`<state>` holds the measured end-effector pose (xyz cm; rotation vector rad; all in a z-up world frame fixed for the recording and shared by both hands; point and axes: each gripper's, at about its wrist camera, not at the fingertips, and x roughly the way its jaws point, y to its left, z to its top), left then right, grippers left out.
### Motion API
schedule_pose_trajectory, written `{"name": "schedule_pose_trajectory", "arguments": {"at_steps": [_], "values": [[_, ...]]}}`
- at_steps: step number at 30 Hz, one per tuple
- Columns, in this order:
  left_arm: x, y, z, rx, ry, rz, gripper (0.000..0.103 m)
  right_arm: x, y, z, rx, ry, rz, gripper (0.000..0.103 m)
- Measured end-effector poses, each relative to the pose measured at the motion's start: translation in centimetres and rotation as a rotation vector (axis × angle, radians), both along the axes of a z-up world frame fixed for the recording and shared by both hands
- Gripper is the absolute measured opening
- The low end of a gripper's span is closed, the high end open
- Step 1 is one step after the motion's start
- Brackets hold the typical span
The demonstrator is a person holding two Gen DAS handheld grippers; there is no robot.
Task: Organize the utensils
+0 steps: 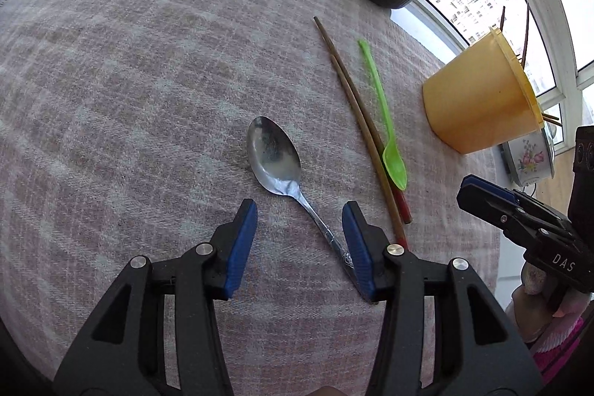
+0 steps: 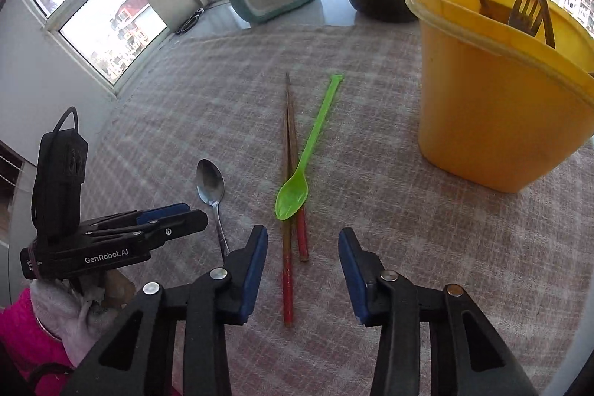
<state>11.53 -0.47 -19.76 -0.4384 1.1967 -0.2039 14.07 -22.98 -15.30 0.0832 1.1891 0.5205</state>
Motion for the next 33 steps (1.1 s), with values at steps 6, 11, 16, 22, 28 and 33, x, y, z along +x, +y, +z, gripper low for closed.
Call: {"name": "schedule_pose_trajectory", "arguments": {"at_steps": [6, 11, 16, 22, 28, 33], "values": [[1.0, -0.3, -0.3, 0.013, -0.009, -0.004, 0.049, 2.6, 2.3, 0.2, -0.024, -0.008, 0.027, 0.037], [1.3, -0.4, -0.5, 0.01, -0.007, -0.012, 0.049, 4.8, 3.9, -1.0, -0.047, 0.023, 0.031, 0.031], [1.3, -0.2, -0.6, 0.009, -0.01, -0.016, 0.049, 5.7, 3.7, -2.4, -0.018, 0.086, 0.011, 0.027], [1.4, 0.2, -0.5, 0.003, -0.008, -0.019, 0.049, 6.8, 4.2, -3.3, -0.047, 0.104, -0.019, 0.026], [1.1, 0.7, -0.1, -0.007, -0.018, -0.02, 0.049, 8.4, 5.0, -4.0, -0.088, 0.12, -0.031, 0.021], [0.8, 1.1, 0.1, -0.015, -0.022, -0.014, 0.049, 9.0, 5.2, -4.2, -0.1, 0.133, -0.03, 0.017]]}}
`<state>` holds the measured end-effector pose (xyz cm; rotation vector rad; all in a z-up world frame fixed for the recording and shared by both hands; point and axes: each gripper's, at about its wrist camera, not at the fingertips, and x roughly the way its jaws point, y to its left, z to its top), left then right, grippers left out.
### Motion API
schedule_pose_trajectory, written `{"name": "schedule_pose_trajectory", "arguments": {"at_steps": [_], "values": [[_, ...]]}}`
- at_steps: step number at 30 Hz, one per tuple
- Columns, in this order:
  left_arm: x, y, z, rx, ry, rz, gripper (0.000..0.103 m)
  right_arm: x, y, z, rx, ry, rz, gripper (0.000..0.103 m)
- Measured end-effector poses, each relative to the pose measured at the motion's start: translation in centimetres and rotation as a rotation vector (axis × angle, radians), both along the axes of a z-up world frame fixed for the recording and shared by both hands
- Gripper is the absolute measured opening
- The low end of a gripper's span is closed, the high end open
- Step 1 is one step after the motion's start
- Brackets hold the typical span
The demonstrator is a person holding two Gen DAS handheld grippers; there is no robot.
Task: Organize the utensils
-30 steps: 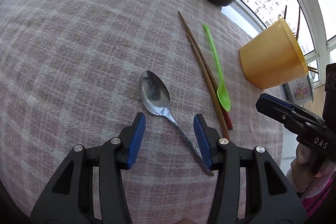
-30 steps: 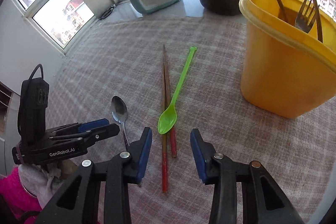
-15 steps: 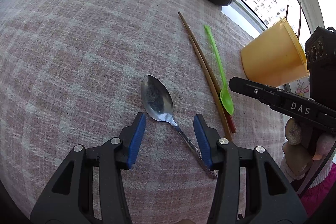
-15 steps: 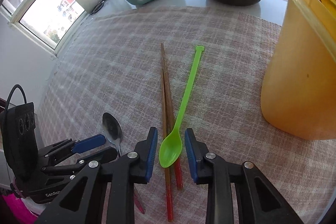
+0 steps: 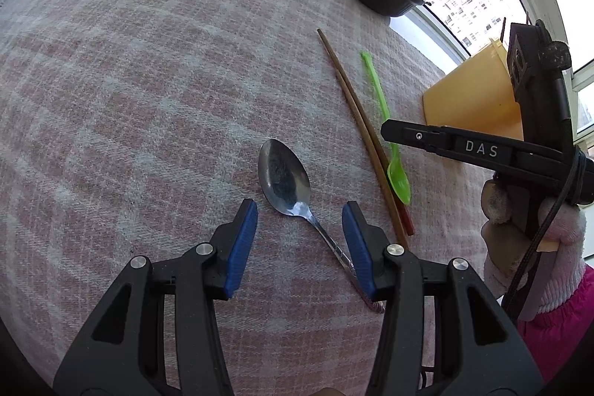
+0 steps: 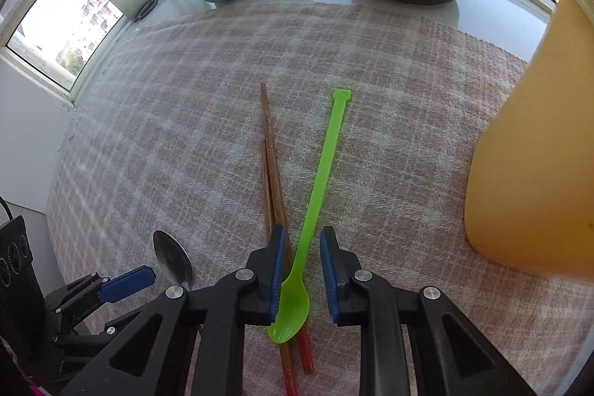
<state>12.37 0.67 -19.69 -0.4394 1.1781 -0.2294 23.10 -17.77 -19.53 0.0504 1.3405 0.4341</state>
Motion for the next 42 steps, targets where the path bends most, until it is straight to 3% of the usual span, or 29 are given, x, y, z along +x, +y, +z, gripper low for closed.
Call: {"name": "schedule_pose_trajectory", "arguments": {"at_steps": [12, 22, 28, 34, 37, 42], "values": [[-0.1, 0.0, 0.1, -0.004, -0.002, -0.006, 0.049, -0.4, -0.1, -0.5, -0.005, 0.022, 0.019, 0.006], [-0.1, 0.1, 0.3, -0.007, -0.008, -0.007, 0.049, -3.5, -2.6, -0.3, -0.063, 0.039, 0.122, 0.005], [0.0, 0.1, 0.3, -0.008, -0.003, -0.013, 0.049, -5.2, -5.3, -0.2, -0.095, 0.051, 0.119, 0.004], [0.1, 0.1, 0.6, -0.006, -0.013, -0.021, 0.049, -8.3, -6.9, -0.1, -0.188, 0.057, 0.235, 0.006], [0.1, 0.3, 0.7, -0.013, -0.015, -0.022, 0.049, -8.5, -8.2, 1.0, -0.176, 0.039, 0.171, 0.034], [0.3, 0.3, 1.1, -0.021, -0.022, -0.042, 0.049, -7.6, -9.8, 2.8, 0.017, 0.038, -0.082, 0.034]]}}
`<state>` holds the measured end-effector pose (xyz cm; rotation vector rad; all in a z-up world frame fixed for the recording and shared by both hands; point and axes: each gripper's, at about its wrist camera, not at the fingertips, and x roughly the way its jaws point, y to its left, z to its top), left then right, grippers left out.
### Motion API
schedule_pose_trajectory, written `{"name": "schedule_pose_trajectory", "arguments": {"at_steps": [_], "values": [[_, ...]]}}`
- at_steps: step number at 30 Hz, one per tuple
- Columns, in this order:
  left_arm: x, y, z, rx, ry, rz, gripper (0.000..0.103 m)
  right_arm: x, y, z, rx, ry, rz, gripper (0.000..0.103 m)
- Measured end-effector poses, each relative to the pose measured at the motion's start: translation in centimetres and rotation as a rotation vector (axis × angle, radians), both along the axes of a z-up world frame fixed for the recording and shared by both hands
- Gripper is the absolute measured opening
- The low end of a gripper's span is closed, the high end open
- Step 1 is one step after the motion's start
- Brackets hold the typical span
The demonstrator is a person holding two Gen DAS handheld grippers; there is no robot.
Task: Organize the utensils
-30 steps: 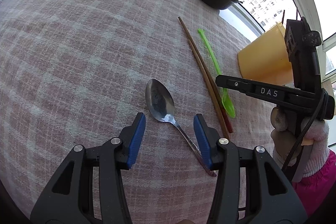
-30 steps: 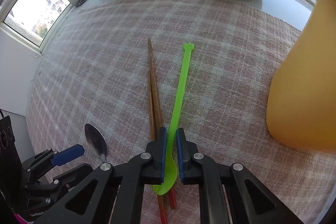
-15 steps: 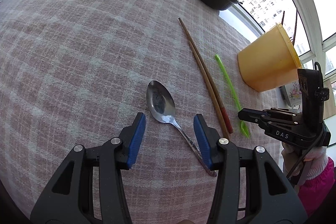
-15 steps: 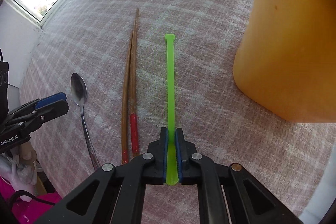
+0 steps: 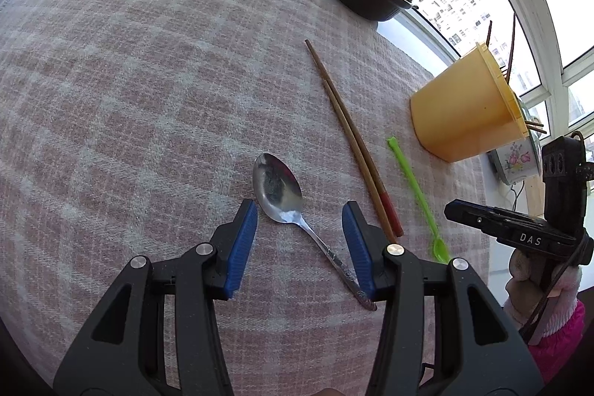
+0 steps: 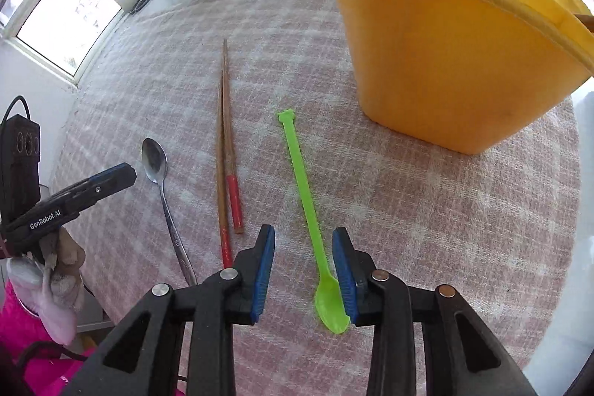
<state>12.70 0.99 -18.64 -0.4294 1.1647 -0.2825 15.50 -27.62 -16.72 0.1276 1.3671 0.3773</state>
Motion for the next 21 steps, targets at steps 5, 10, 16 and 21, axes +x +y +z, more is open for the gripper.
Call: {"name": "schedule_pose_trajectory", "arguments": {"at_steps": [5, 10, 16, 21], "values": [[0.1, 0.3, 0.3, -0.005, -0.01, -0.031, 0.049, 0.4, -1.5, -1.0, 0.145, 0.063, -0.332, 0.034], [0.4, 1.3, 0.4, -0.021, -0.011, -0.057, 0.049, -1.5, -2.8, -2.4, 0.235, 0.1, -0.557, 0.031], [1.3, 2.0, 0.3, -0.023, -0.008, -0.101, 0.049, -4.6, -3.1, -3.8, 0.321, 0.169, -0.69, 0.031], [1.9, 1.8, 0.3, -0.021, -0.007, -0.137, 0.049, -5.9, -3.9, -5.5, 0.323, 0.2, -0.759, 0.024]]}}
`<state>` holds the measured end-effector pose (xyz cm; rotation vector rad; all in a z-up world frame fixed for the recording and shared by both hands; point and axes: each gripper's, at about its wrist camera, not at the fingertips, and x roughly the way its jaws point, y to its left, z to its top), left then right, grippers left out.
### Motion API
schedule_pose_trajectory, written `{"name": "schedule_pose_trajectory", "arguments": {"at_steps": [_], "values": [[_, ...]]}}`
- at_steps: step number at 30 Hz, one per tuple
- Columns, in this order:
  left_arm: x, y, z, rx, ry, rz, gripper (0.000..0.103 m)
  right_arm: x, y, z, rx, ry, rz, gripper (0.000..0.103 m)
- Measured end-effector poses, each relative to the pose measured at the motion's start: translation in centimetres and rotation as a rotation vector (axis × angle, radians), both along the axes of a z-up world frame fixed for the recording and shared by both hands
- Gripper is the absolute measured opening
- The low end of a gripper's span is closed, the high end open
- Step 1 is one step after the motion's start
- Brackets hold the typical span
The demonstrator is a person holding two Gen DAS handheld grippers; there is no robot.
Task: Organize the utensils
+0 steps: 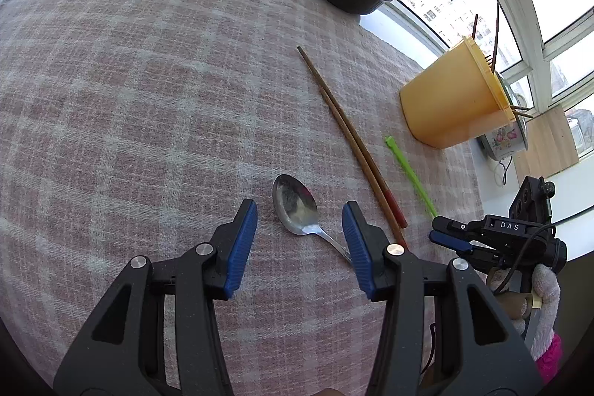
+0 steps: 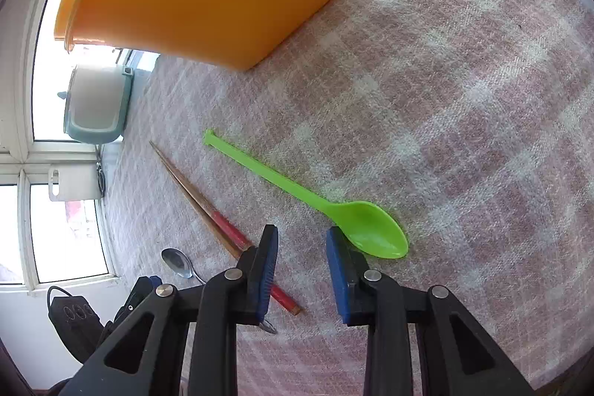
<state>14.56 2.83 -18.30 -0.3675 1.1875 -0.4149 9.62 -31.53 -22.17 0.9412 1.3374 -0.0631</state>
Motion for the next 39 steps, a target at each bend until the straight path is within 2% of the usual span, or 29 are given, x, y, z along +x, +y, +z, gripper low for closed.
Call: {"name": "schedule_pose_trajectory", "arguments": {"at_steps": [1, 4, 7, 10, 13, 17, 21, 25, 26, 28, 31, 34, 37, 39], "values": [[0.0, -0.1, 0.0, 0.002, -0.001, -0.008, 0.049, -0.2, -0.3, 0.1, -0.012, 0.0, -0.012, 0.024], [0.0, -0.2, 0.1, 0.003, -0.003, -0.03, 0.049, -0.6, -2.0, 1.0, -0.138, 0.011, -0.045, 0.025], [0.1, -0.3, 0.1, -0.002, -0.003, -0.039, 0.049, -0.3, -4.5, 1.2, -0.199, 0.028, -0.096, 0.026], [0.2, -0.2, 0.0, -0.008, 0.001, -0.041, 0.049, 0.2, -5.9, 1.5, -0.202, 0.044, -0.162, 0.031], [0.3, 0.1, -0.1, -0.014, 0.004, -0.035, 0.049, 0.4, -5.5, 3.1, -0.201, -0.012, -0.191, 0.031], [0.6, 0.7, -0.4, -0.011, 0.013, -0.027, 0.049, 2.3, -3.0, 3.3, -0.167, -0.07, -0.121, 0.026], [0.4, 1.6, -0.1, -0.017, 0.006, -0.01, 0.049, 4.0, -0.5, 3.9, -0.298, -0.054, -0.042, 0.026], [0.2, 2.5, -0.1, -0.017, 0.013, 0.003, 0.049, 3.7, -0.8, 3.7, -0.343, -0.03, -0.049, 0.026], [0.1, 2.7, -0.1, -0.016, 0.012, 0.007, 0.049, 3.3, -1.3, 3.6, -0.331, -0.026, -0.064, 0.026], [0.1, 2.8, -0.3, -0.019, 0.018, 0.011, 0.049, 2.4, -1.9, 3.6, -0.237, -0.048, -0.092, 0.026], [0.2, 2.5, -0.6, -0.02, 0.026, 0.008, 0.049, 3.0, -0.7, 4.1, -0.168, -0.095, -0.083, 0.026], [0.1, 2.2, -0.5, -0.025, 0.023, 0.004, 0.049, 5.2, 2.0, 4.7, -0.214, -0.145, -0.015, 0.026], [-0.2, 2.6, -0.3, -0.028, 0.018, 0.014, 0.049, 8.2, 4.7, 4.3, -0.226, -0.155, 0.094, 0.026], [-0.3, 3.3, -0.3, -0.032, 0.018, 0.03, 0.049, 9.9, 6.7, 4.3, -0.306, -0.161, 0.184, 0.026]]}}
